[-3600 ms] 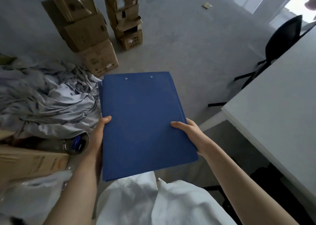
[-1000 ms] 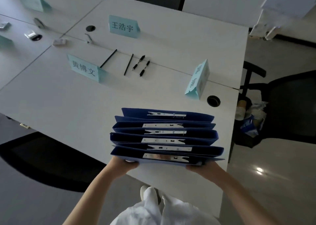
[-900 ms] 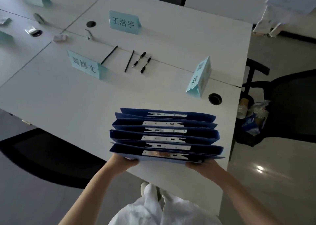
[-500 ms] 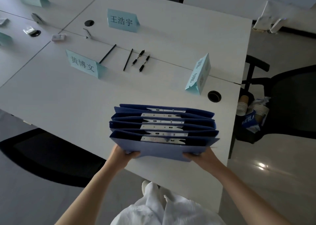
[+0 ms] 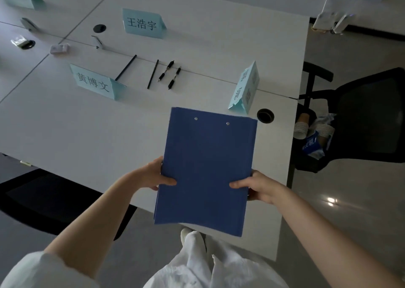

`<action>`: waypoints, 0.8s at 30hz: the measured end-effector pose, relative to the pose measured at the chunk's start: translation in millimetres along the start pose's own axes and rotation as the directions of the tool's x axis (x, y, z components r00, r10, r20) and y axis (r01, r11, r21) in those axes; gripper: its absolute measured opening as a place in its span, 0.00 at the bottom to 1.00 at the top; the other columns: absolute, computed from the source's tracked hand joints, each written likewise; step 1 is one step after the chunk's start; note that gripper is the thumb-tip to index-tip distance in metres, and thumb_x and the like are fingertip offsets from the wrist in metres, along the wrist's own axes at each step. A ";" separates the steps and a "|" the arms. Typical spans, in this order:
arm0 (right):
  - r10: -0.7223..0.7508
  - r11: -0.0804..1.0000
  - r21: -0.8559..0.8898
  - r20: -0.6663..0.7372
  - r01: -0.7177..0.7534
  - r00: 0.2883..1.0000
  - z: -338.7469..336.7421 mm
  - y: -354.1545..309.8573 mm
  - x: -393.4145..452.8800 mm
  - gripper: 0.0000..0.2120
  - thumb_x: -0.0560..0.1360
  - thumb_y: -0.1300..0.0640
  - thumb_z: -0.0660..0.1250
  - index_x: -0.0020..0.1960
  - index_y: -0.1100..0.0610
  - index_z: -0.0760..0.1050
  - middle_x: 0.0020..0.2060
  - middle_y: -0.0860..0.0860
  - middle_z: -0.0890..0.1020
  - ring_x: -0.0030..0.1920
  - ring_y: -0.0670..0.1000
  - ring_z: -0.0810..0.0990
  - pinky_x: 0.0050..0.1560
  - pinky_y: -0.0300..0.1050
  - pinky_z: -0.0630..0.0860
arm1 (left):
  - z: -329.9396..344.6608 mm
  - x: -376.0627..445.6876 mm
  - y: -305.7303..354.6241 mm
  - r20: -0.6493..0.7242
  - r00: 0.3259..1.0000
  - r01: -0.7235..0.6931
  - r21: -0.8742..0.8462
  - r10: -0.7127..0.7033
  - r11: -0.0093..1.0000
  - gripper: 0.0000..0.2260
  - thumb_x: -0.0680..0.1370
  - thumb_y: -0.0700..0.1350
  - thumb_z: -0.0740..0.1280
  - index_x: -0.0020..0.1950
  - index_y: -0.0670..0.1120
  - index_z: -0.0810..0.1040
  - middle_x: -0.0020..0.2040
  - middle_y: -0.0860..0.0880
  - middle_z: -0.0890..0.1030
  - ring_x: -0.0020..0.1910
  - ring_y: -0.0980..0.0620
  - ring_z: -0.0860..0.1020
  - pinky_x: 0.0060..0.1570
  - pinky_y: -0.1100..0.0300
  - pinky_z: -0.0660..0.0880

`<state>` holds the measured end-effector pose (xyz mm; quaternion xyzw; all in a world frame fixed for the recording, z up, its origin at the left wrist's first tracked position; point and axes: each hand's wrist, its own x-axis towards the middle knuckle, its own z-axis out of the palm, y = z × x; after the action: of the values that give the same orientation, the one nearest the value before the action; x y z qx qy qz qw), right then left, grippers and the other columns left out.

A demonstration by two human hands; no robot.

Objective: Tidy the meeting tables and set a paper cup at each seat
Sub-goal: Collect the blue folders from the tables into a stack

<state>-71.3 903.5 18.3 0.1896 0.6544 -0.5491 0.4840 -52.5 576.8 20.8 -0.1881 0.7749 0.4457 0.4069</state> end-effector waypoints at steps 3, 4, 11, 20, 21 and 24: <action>0.128 0.990 0.063 0.000 -0.128 0.992 0.8 4.9 7.3 0.25 0.66 0.63 0.78 0.61 0.56 0.76 0.55 0.53 0.83 0.55 0.57 0.82 0.56 0.59 0.79 | 8.0 14.9 4.4 0.013 0.996 0.092 0.030 -0.092 0.995 0.27 0.73 0.40 0.74 0.68 0.50 0.67 0.64 0.50 0.76 0.60 0.45 0.77 0.53 0.43 0.80; 0.159 0.984 0.081 -0.005 -0.158 0.987 2.0 6.2 9.4 0.24 0.66 0.64 0.77 0.60 0.57 0.76 0.55 0.54 0.83 0.54 0.58 0.82 0.55 0.59 0.79 | 10.6 19.8 4.7 0.011 0.995 0.103 0.037 -0.103 0.994 0.26 0.74 0.41 0.74 0.68 0.49 0.67 0.64 0.49 0.76 0.60 0.45 0.77 0.54 0.43 0.79; 0.224 0.970 0.120 -0.103 -0.211 0.969 4.3 20.0 24.5 0.25 0.65 0.62 0.79 0.60 0.59 0.76 0.54 0.56 0.82 0.52 0.58 0.82 0.48 0.54 0.81 | 18.5 42.4 -1.6 0.010 0.991 0.130 0.026 -0.131 0.991 0.27 0.71 0.44 0.75 0.67 0.47 0.69 0.63 0.47 0.78 0.59 0.43 0.79 0.54 0.40 0.79; 0.214 0.974 0.109 -0.163 -0.198 0.963 3.0 21.1 26.8 0.23 0.68 0.62 0.75 0.61 0.59 0.73 0.52 0.55 0.83 0.49 0.55 0.82 0.42 0.48 0.81 | 31.8 52.6 -8.1 -0.008 0.989 0.148 -0.024 -0.148 0.989 0.28 0.73 0.41 0.74 0.70 0.43 0.68 0.66 0.45 0.75 0.63 0.42 0.76 0.64 0.45 0.73; 0.219 0.972 0.125 -0.155 -0.201 0.963 2.5 20.6 26.6 0.21 0.69 0.63 0.74 0.60 0.59 0.74 0.51 0.55 0.83 0.49 0.55 0.82 0.42 0.48 0.80 | 31.5 52.2 -8.1 0.004 0.989 0.151 -0.021 -0.151 0.988 0.28 0.73 0.41 0.74 0.70 0.43 0.69 0.66 0.45 0.76 0.63 0.43 0.76 0.64 0.45 0.73; 0.226 0.969 0.136 -0.142 -0.207 0.964 0.5 19.4 24.6 0.21 0.69 0.62 0.74 0.61 0.60 0.74 0.52 0.55 0.83 0.51 0.55 0.82 0.45 0.49 0.80 | 30.6 50.9 -8.3 0.026 0.989 0.145 -0.034 -0.144 0.989 0.26 0.74 0.41 0.73 0.70 0.44 0.69 0.65 0.46 0.77 0.62 0.44 0.77 0.63 0.46 0.75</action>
<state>-67.3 902.4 -12.8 0.3312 0.6314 -0.5147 0.4762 -63.3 601.8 -32.6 -0.2460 0.7463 0.4310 0.4436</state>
